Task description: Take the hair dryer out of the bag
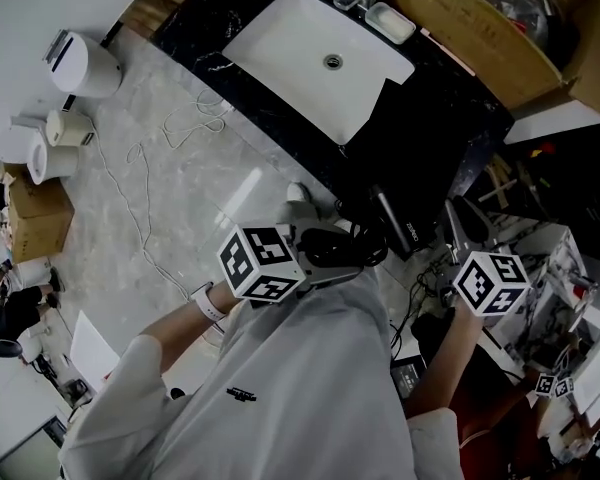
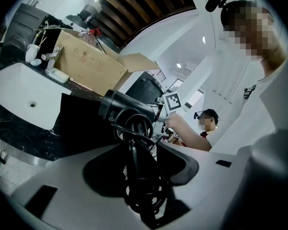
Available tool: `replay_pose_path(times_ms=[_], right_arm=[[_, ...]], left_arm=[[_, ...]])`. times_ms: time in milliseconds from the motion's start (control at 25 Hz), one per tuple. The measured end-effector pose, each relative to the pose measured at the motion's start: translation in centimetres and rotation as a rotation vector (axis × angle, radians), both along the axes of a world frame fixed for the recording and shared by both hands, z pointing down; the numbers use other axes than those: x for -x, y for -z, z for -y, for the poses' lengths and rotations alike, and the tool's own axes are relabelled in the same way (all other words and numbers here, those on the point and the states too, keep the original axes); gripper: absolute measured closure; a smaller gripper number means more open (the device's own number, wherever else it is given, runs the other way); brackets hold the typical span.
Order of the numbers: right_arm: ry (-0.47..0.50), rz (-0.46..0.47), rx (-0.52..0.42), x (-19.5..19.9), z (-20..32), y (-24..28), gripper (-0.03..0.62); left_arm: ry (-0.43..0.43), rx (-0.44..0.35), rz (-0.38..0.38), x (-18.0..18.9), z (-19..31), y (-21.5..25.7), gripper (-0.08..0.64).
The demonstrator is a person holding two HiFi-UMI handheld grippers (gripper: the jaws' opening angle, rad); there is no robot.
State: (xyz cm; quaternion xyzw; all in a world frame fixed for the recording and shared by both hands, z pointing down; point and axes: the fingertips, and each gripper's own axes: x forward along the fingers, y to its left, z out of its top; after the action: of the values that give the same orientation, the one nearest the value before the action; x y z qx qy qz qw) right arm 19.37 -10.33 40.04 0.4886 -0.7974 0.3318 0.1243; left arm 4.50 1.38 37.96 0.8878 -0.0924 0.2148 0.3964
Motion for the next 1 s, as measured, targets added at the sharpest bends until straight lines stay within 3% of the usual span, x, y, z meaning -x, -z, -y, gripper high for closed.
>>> replay_pose_path(times_ms=[240, 360, 520, 840, 1000], right_arm=[[-0.026, -0.065, -0.077, 0.4, -0.4, 2.6, 0.493], [-0.062, -0.101, -0.124, 0.3, -0.6, 4.0, 0.549], [-0.085, -0.135, -0.176, 0.3, -1.0, 5.6, 0.549], [-0.148, -0.127, -0.242, -0.1, -2.2, 7.1, 0.565], [-0.183, -0.122, -0.327, -0.5, -3.2, 8.9, 0.566]], left_arm=[[0.063, -0.033, -0.030, 0.1, 1.8, 1.5, 0.355], [0.098, -0.050, -0.033, 0.0, 2.9, 1.8, 0.356], [0.146, -0.090, -0.054, -0.4, 4.6, 3.0, 0.356], [0.257, -0.181, -0.087, -0.4, 8.2, 6.2, 0.356], [0.300, -0.209, -0.100, -0.3, 9.3, 7.1, 0.356]])
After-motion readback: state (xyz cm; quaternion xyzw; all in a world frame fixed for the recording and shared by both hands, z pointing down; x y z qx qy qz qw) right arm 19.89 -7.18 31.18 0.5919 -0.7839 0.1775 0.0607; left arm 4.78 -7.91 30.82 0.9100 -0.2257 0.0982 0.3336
